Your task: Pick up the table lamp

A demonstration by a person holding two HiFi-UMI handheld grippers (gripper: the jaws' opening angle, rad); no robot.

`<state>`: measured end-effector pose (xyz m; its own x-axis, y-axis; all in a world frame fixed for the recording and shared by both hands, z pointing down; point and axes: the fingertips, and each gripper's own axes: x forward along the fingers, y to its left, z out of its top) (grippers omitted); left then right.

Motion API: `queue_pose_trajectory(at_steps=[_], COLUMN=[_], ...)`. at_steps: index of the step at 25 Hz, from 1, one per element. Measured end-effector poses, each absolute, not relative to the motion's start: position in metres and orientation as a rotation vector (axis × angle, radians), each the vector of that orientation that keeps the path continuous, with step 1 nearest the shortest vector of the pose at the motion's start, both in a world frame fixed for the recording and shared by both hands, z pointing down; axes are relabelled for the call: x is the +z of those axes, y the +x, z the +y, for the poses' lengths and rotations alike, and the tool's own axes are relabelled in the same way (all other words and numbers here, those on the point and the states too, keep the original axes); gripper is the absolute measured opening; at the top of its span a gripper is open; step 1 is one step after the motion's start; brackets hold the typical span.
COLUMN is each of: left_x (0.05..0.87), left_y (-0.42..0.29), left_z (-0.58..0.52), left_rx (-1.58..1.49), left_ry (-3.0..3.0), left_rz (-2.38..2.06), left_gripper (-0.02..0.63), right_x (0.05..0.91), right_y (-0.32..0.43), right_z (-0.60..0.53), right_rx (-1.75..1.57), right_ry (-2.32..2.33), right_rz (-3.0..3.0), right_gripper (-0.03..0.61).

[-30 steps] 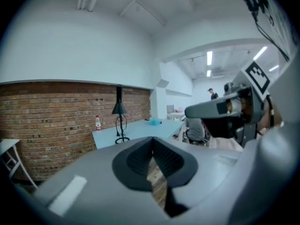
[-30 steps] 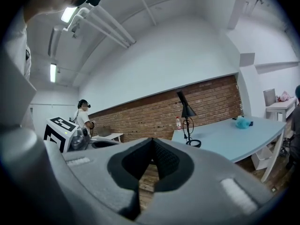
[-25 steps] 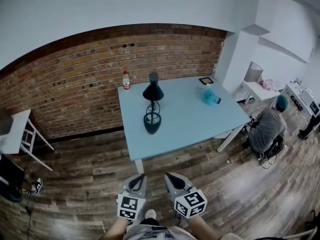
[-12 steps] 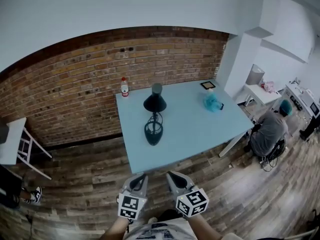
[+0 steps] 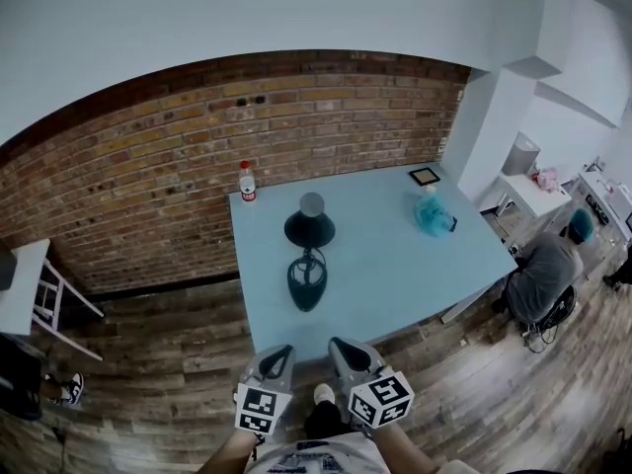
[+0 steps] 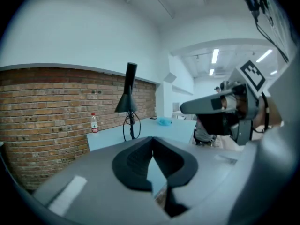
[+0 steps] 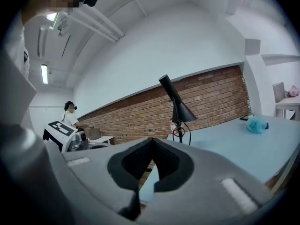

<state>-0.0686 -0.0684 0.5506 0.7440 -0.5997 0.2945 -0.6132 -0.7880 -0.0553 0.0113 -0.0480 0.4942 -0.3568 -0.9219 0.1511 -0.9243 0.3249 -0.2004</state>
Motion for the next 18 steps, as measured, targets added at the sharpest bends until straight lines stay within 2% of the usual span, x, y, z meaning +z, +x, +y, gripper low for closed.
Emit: queue_pose_trajectory(at_steps=[18], left_x=[0.561], left_y=[-0.004], left_z=[-0.206], left_rx=[0.514], left_ry=[2.781], left_rz=[-1.139], left_gripper=[-0.008], right_x=[0.495], right_y=[0.067], right_z=[-0.204], right_rx=[0.443], right_ry=[1.550], right_rz=[-2.689], right_gripper=[-0.002])
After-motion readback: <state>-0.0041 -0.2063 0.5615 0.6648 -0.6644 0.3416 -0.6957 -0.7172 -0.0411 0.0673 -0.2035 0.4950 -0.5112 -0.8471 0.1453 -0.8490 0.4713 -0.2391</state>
